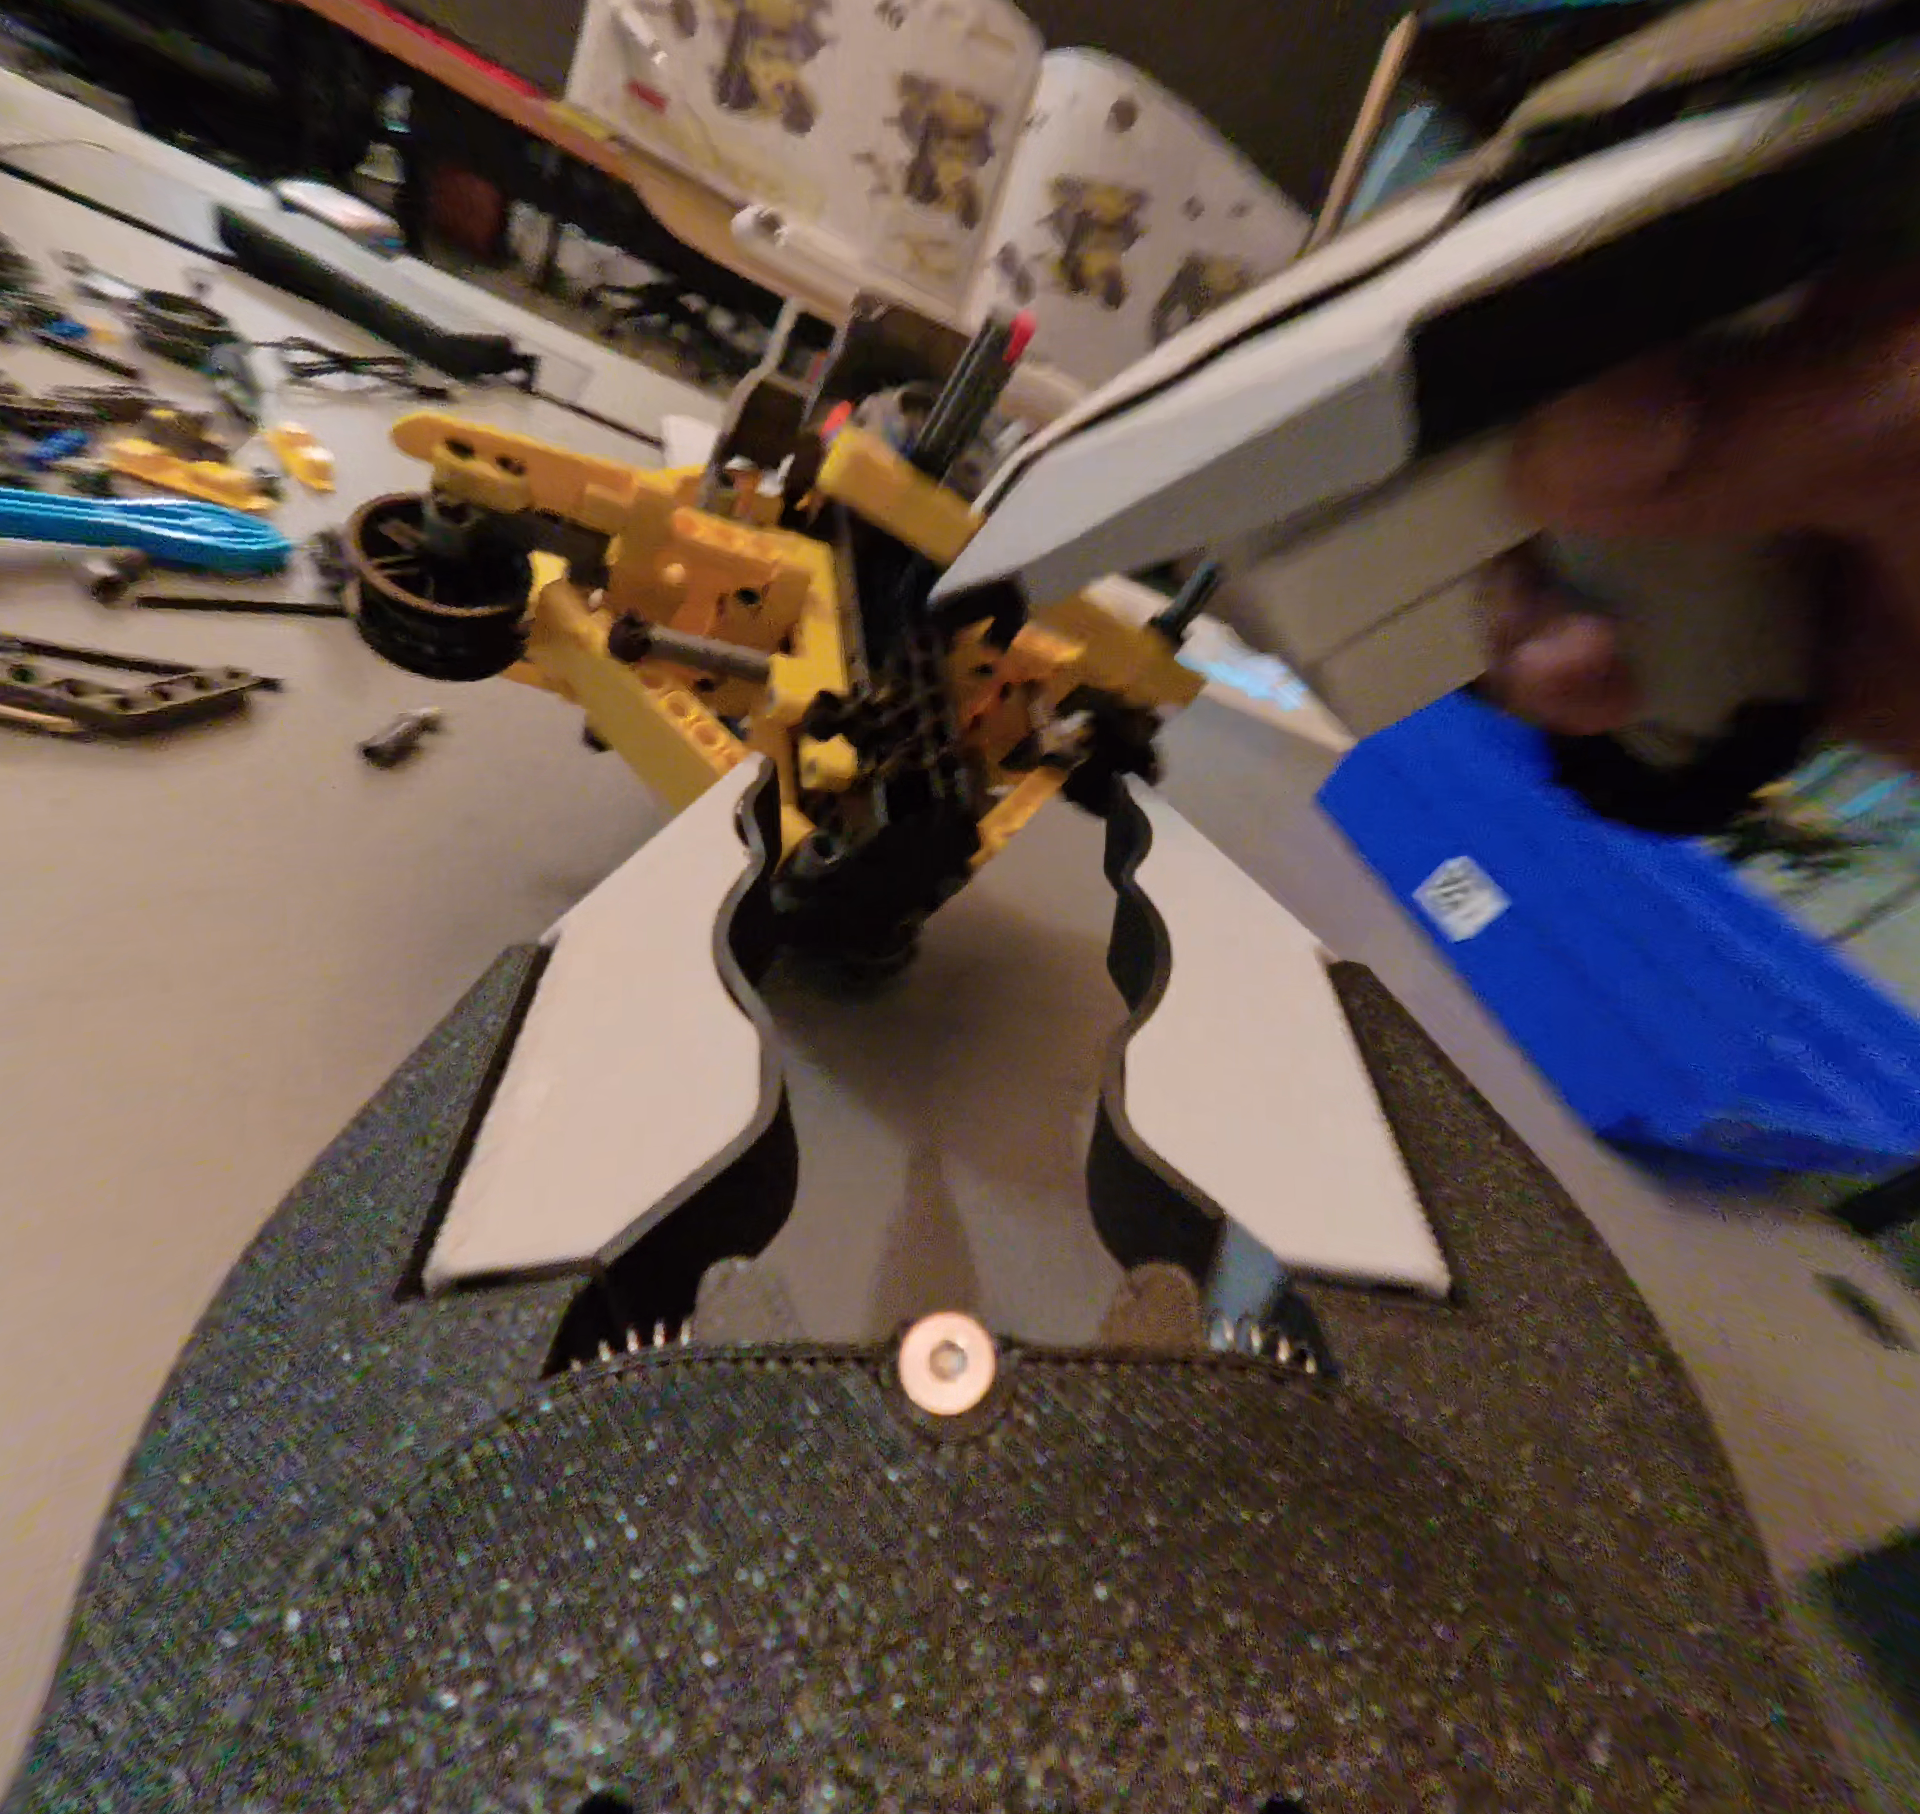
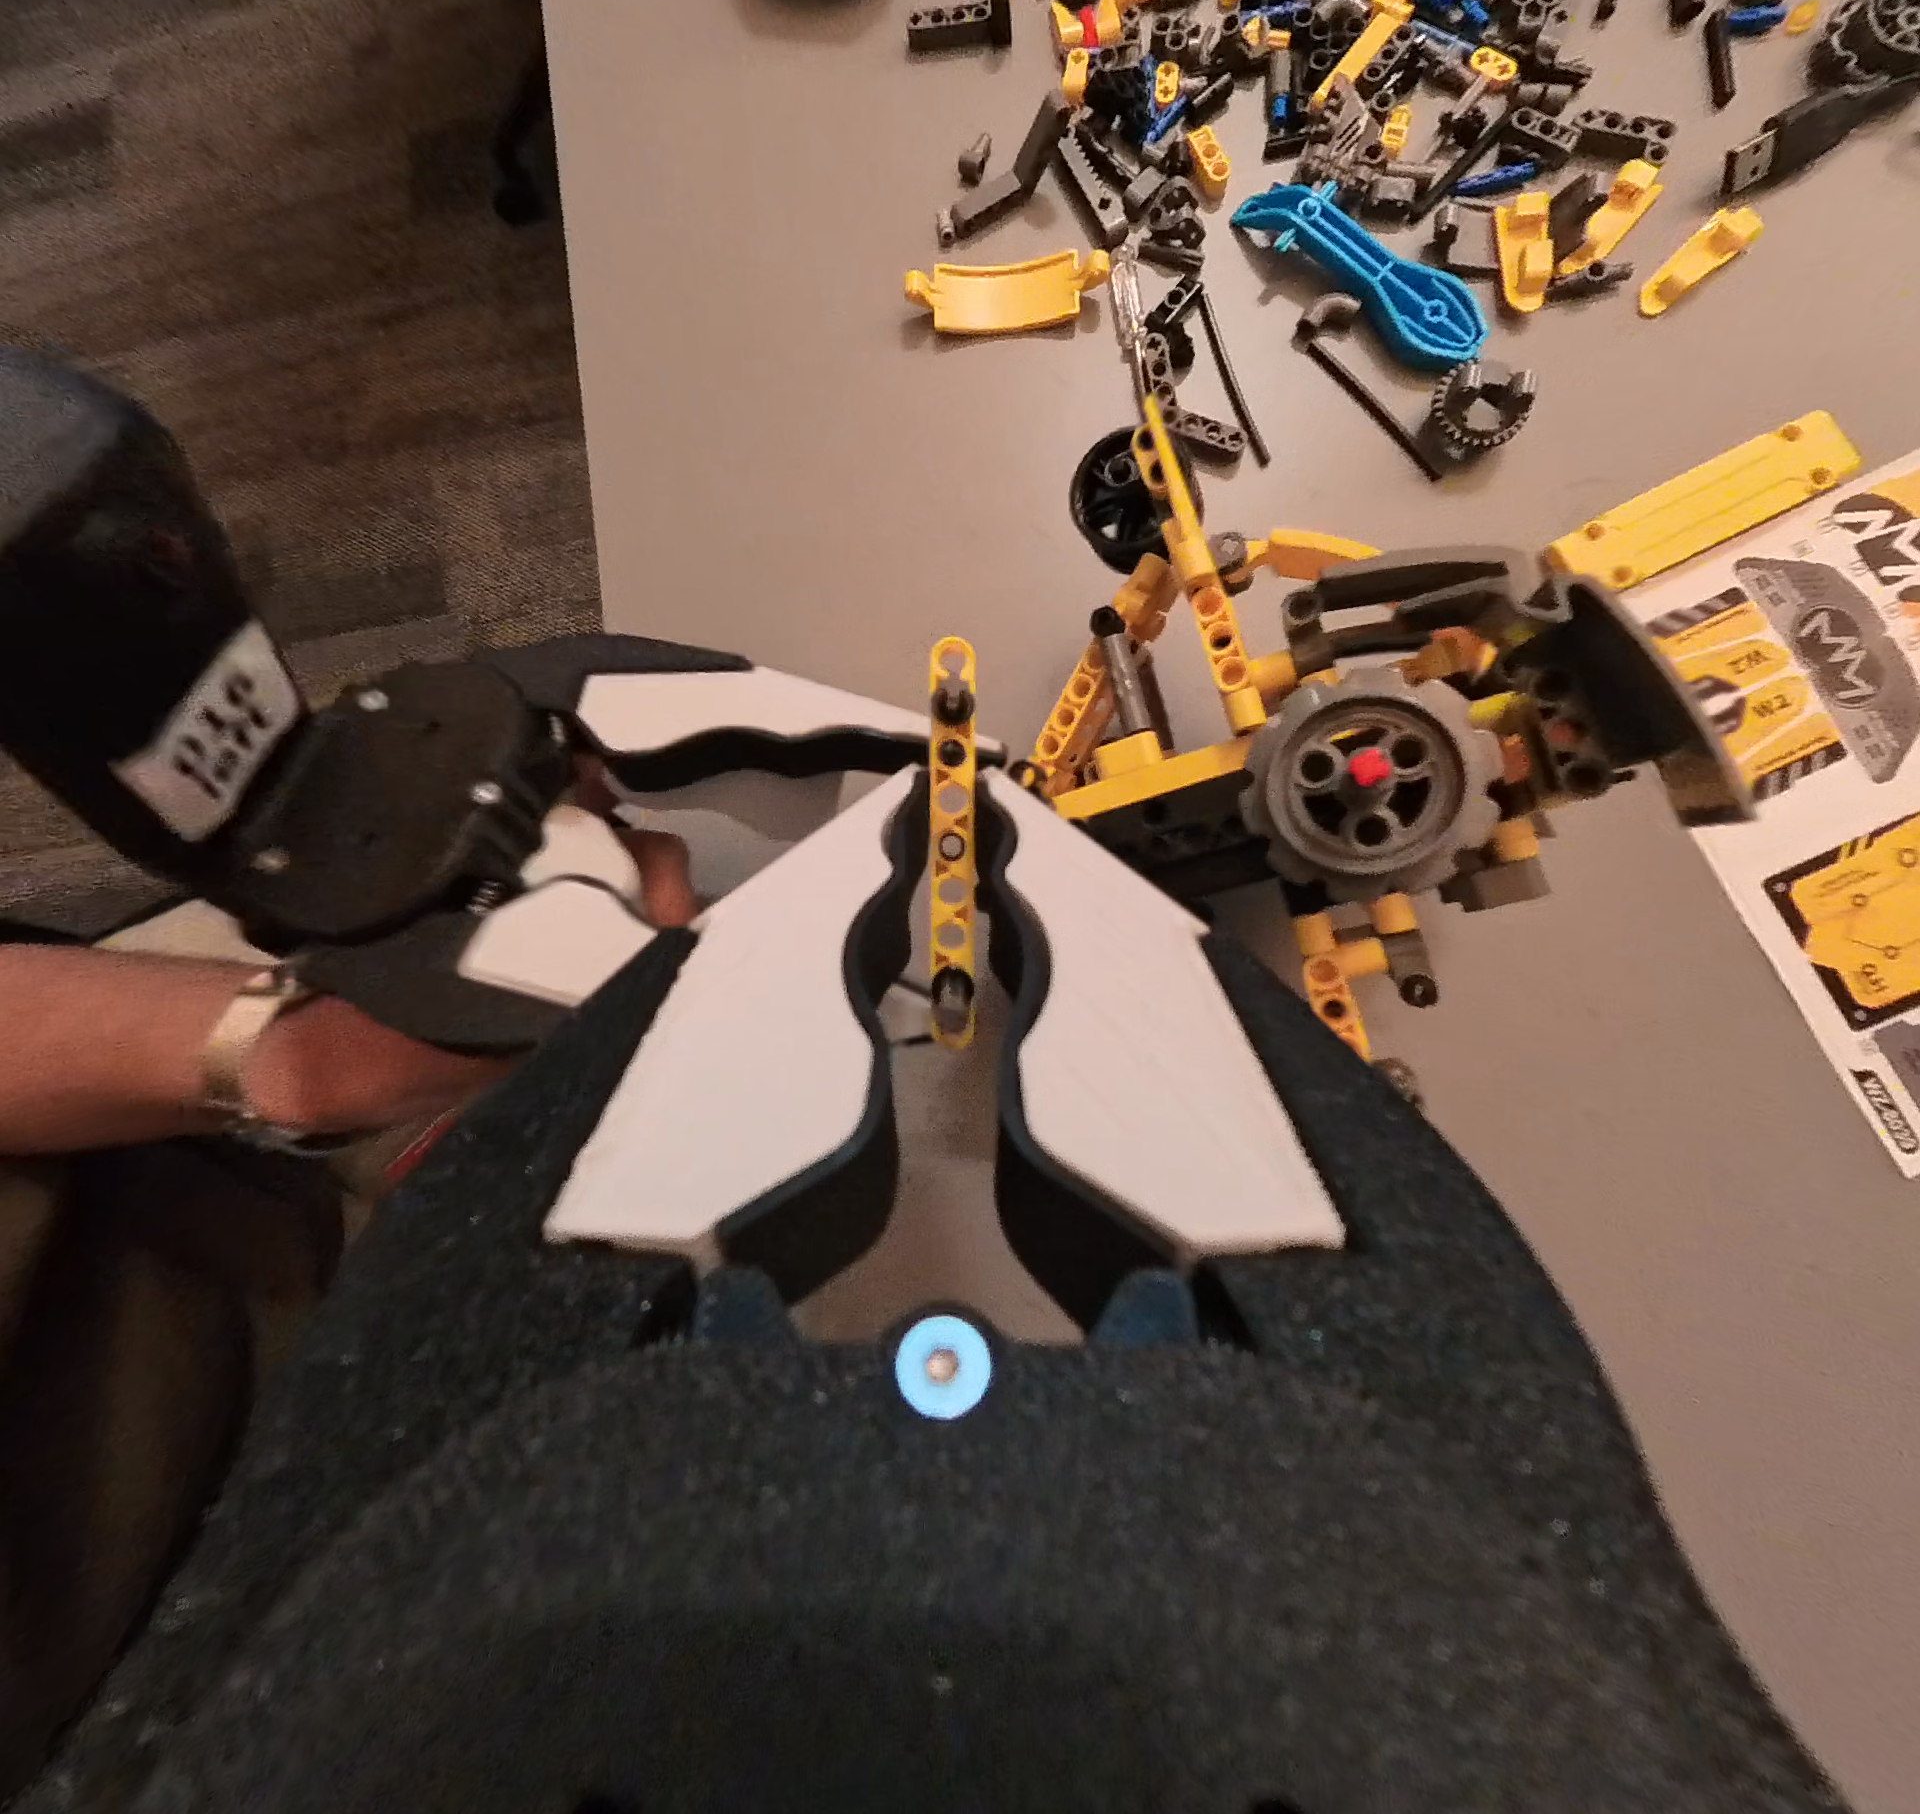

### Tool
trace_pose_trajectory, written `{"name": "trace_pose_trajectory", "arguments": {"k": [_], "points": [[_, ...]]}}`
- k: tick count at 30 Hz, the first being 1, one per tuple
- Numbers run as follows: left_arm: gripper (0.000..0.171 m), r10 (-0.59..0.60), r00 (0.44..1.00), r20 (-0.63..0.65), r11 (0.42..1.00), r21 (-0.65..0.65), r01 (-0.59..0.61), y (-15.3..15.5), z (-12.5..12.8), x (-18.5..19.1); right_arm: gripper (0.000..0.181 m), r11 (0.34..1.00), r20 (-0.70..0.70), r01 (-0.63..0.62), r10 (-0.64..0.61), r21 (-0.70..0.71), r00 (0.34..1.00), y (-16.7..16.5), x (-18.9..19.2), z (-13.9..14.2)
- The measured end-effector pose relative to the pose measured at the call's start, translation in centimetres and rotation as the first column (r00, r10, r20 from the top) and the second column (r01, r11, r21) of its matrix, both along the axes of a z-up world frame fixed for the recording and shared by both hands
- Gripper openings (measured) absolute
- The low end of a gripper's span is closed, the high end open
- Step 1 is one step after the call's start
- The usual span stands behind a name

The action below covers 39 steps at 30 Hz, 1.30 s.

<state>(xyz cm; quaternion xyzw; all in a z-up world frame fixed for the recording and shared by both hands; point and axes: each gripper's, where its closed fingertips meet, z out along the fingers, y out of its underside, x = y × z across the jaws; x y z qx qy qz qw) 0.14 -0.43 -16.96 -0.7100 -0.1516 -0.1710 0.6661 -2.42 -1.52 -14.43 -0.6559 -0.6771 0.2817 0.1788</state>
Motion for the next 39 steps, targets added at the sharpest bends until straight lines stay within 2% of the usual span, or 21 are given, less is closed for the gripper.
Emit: {"name": "trace_pose_trajectory", "arguments": {"k": [3, 6, 13, 17, 20, 23, 27, 32, 34, 37, 39], "points": [[0.058, 0.040, 0.994, -0.099, 0.999, -0.009, -0.041, 0.3, 0.0, 0.2, 0.007, 1.000, 0.005, -0.002, 0.002, -0.024, 1.000, 0.3, -0.1, 0.2], [0.048, 0.098, 0.974, -0.202, 0.995, -0.001, -0.100, 0.5, 0.3, -0.1, 0.007, 1.000, 0.034, 0.003, -0.002, -0.029, 0.999, 0.8, 0.1, -0.5], [0.043, 0.019, 0.999, -0.047, 0.998, -0.056, -0.022, 1.3, -0.9, -0.6, 0.007, 0.991, 0.026, 0.030, -0.027, -0.131, 0.999, 1.3, 0.0, -0.8], [0.048, 0.016, 0.991, -0.135, 0.996, -0.088, -0.028, 1.7, -1.1, -0.5, 0.007, 0.992, 0.030, 0.031, -0.028, -0.126, 0.999, 1.5, 0.3, -0.9], [0.052, 0.039, 0.971, -0.234, 0.992, -0.105, -0.065, 2.7, -1.1, -2.0, 0.007, 0.990, 0.012, 0.043, -0.042, -0.134, 0.999, 1.6, 0.6, -0.6], [0.056, 0.007, 0.977, -0.211, 0.996, -0.089, -0.026, 2.9, -0.9, -2.8, 0.007, 0.986, -0.027, 0.061, -0.066, -0.155, 0.997, 1.8, 0.8, 0.2], [0.060, -0.057, 0.982, -0.182, 0.998, -0.043, 0.050, 1.2, -0.3, -1.6, 0.007, 0.983, -0.051, 0.079, -0.088, -0.163, 0.995, 2.1, 0.8, 0.5], [0.059, -0.073, 0.972, -0.224, 0.990, -0.133, 0.043, 1.4, -1.5, -1.1, 0.007, 0.973, -0.043, 0.069, -0.081, -0.221, 0.996, 1.4, 0.3, 0.3], [0.058, -0.077, 0.976, -0.204, 0.995, -0.078, 0.062, 0.6, -0.7, -0.7, 0.007, 0.970, -0.021, 0.048, -0.054, -0.238, 0.998, 0.6, 0.8, -0.1], [0.063, -0.103, 0.981, -0.164, 0.995, -0.009, 0.103, -2.2, 0.0, -0.1, 0.007, 0.978, 0.059, 0.028, -0.016, -0.209, 0.998, -0.7, 3.5, -2.2], [0.063, -0.103, 0.975, -0.195, 0.994, -0.053, 0.095, -4.1, -1.3, -0.5, 0.007, 0.984, 0.130, 0.023, 0.001, -0.178, 0.991, -1.7, 6.1, -5.0]]}}
